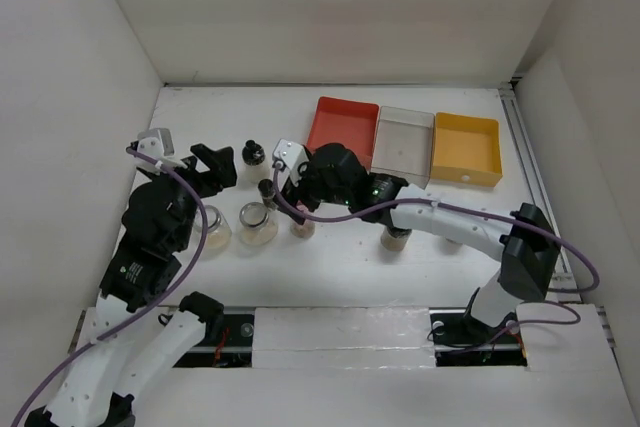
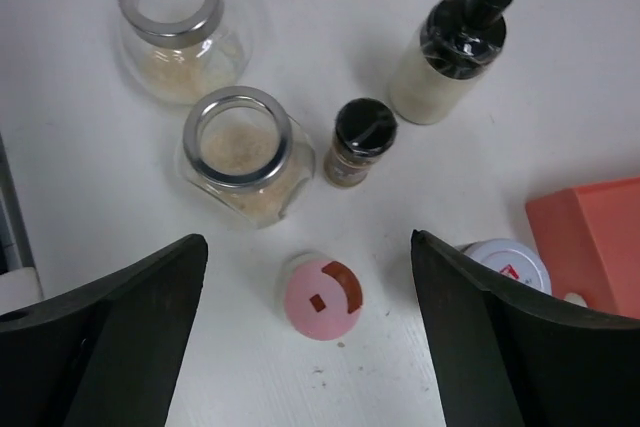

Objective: Organize the condiment bottles

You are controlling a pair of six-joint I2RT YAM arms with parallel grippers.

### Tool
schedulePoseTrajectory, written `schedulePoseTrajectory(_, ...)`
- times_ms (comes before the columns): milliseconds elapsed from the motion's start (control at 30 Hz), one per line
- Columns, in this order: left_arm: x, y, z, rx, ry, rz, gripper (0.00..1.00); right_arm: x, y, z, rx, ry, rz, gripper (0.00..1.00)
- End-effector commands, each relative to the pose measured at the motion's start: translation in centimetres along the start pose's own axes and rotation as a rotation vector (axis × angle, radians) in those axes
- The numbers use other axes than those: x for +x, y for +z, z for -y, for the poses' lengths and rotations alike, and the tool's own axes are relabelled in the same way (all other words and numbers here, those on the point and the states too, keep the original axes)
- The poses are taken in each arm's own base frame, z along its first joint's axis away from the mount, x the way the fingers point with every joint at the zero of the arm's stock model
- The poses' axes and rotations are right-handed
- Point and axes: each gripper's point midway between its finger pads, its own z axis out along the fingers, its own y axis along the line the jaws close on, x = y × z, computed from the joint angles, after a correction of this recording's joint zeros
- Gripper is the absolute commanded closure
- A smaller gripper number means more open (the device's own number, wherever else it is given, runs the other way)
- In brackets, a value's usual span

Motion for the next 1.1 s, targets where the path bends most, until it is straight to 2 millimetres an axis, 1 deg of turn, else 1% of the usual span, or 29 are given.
schedulePoseTrajectory(0, -1.8, -0.6, 1.3, 0.068, -0.041, 0.067, 0.24, -6.1, -1.6, -1.4, -0.014, -0.025, 0.173, 0.12)
schedulePoseTrajectory(33, -1.8, -0.6, 1.3, 0.068, -0.041, 0.067, 0.24, -5.5, -1.0, -1.4, -0.017, -0.024, 0.156, 0.12)
schedulePoseTrajectory(67, -2.2, -0.8, 1.4, 0.070, -0.042, 0.070, 0.24, -4.9, -0.3, -2.0, -0.019, -0.026, 0.138, 0.16)
schedulePoseTrajectory(100, -2.2, -0.8, 1.4, 0.070, -0.042, 0.070, 0.25, -5.0, 0.0, -2.3, -0.015, -0.029, 0.135, 0.21)
schedulePoseTrajectory(133, -2.9, -1.2, 1.4, 0.077, -0.036, 0.088, 0.28, -5.0, 0.2, -2.3, -0.015, -0.038, 0.134, 0.29)
schedulePoseTrajectory(167, -3.5, -1.5, 1.5, 0.085, -0.029, 0.109, 0.31, -4.3, 0.9, -2.6, -0.016, -0.040, 0.116, 0.73)
schedulePoseTrajectory(200, -4.0, -1.5, 1.7, 0.093, -0.037, 0.128, 0.37, -4.1, 1.1, -2.9, -0.015, -0.042, 0.105, 0.88)
schedulePoseTrajectory(233, -3.5, -1.3, 1.6, 0.089, -0.034, 0.120, 0.53, -4.1, 1.1, -2.9, -0.015, -0.042, 0.104, 0.96)
schedulePoseTrajectory(267, -3.6, -1.4, 1.3, 0.079, -0.039, 0.134, 0.63, -3.6, 1.8, -2.8, -0.008, -0.041, 0.088, 0.99)
schedulePoseTrajectory(300, -3.6, -1.4, 1.3, 0.079, -0.039, 0.134, 0.73, -3.4, 2.0, -3.3, -0.019, -0.044, 0.077, 0.99)
schedulePoseTrajectory(333, -3.6, -1.1, 0.8, 0.053, -0.040, 0.143, 0.81, -2.6, 2.3, -3.0, 0.003, -0.043, 0.049, 0.95)
schedulePoseTrajectory(367, -3.2, -1.0, 0.5, 0.040, -0.037, 0.137, 0.88, -3.1, 2.4, -2.7, 0.013, -0.043, 0.052, 0.86)
schedulePoseTrajectory(400, -3.2, -1.0, 0.4, 0.031, -0.037, 0.140, 0.88, -2.4, 2.9, -2.6, 0.021, -0.043, 0.029, 0.58)
schedulePoseTrajectory(433, -2.8, -0.8, -0.1, 0.009, -0.034, 0.137, 0.86, -1.9, 3.1, -3.0, 0.018, -0.046, 0.005, 0.46)
schedulePoseTrajectory(467, -2.9, -0.8, -0.3, 0.000, -0.034, 0.140, 0.81, -1.9, 3.1, -2.8, 0.031, -0.046, 0.003, 0.36)
schedulePoseTrajectory(500, -2.0, -0.5, -0.7, -0.016, -0.026, 0.126, 0.66, -1.6, 3.5, -2.8, 0.031, -0.046, -0.005, 0.21)
schedulePoseTrajectory(567, -2.2, -0.9, -1.0, -0.022, -0.044, 0.146, 0.50, -0.2, 4.4, -2.7, 0.040, -0.048, -0.057, 0.13)
schedulePoseTrajectory(600, -1.8, -0.7, -1.1, -0.024, -0.042, 0.142, 0.46, -0.4, 4.7, -2.5, 0.048, -0.048, -0.065, 0.11)
schedulePoseTrajectory(633, -2.0, -0.9, -1.1, -0.020, -0.046, 0.151, 0.43, 0.7, 5.5, -2.6, 0.044, -0.049, -0.095, 0.07)
schedulePoseTrajectory(667, -2.0, -0.9, -1.1, -0.020, -0.046, 0.151, 0.42, 1.0, 5.8, -2.7, 0.042, -0.049, -0.107, 0.07)
schedulePoseTrajectory(700, -1.6, -0.8, -1.3, -0.024, -0.042, 0.142, 0.42, 1.0, 6.1, -2.9, 0.032, -0.040, -0.112, 0.06)
schedulePoseTrajectory(733, -1.6, -0.8, -1.3, -0.024, -0.042, 0.142, 0.41, 1.9, 6.7, -3.0, 0.030, -0.040, -0.131, 0.05)
schedulePoseTrajectory(800, -1.5, -0.8, -1.1, -0.015, -0.041, 0.139, 0.41, 1.8, 7.2, -3.6, -0.008, -0.038, -0.128, 0.03)
schedulePoseTrajectory(833, -1.1, -0.7, -1.2, -0.018, -0.038, 0.131, 0.41, 1.4, 7.5, -3.9, -0.024, -0.037, -0.118, 0.03)
schedulePoseTrajectory(933, -0.8, -0.5, -0.9, -0.005, -0.033, 0.117, 0.41, 2.3, 8.6, -4.9, -0.079, -0.033, -0.132, 0.00)
schedulePoseTrajectory(1067, -1.0, -0.5, -0.8, -0.001, -0.037, 0.124, 0.41, 2.7, 9.6, -5.4, -0.101, -0.022, -0.143, 0.00)
